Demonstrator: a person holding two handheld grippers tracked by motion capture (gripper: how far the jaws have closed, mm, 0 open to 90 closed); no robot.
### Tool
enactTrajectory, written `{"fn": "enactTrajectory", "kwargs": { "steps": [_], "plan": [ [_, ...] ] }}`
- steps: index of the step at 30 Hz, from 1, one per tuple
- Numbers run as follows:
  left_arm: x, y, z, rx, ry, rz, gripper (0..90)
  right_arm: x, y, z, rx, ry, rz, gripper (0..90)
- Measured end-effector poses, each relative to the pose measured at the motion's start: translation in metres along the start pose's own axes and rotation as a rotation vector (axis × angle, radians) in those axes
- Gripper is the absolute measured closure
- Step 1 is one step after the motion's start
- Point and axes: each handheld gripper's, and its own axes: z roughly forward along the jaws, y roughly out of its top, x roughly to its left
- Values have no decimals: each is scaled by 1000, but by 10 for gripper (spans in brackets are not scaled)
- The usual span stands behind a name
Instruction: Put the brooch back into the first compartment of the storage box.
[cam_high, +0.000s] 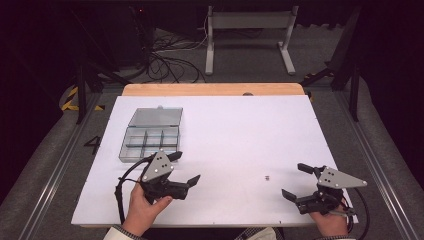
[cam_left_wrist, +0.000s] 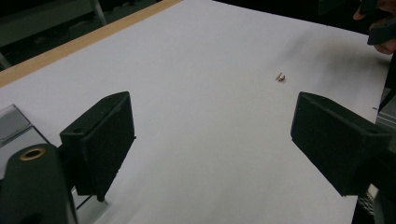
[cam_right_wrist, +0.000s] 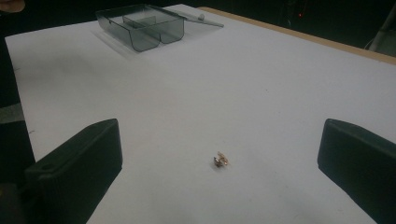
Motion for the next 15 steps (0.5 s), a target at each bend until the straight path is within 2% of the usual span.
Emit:
{"fn": "enactTrajectory", "kwargs": {
  "steps": [5,15],
  "plan": [
    [-4,6,12,5,-29,10,141,0,0,0,-4,4,3,7],
    [-11,16,31,12,-60,19,141,0,0,0,-4,7,1,7]
  ]
}}
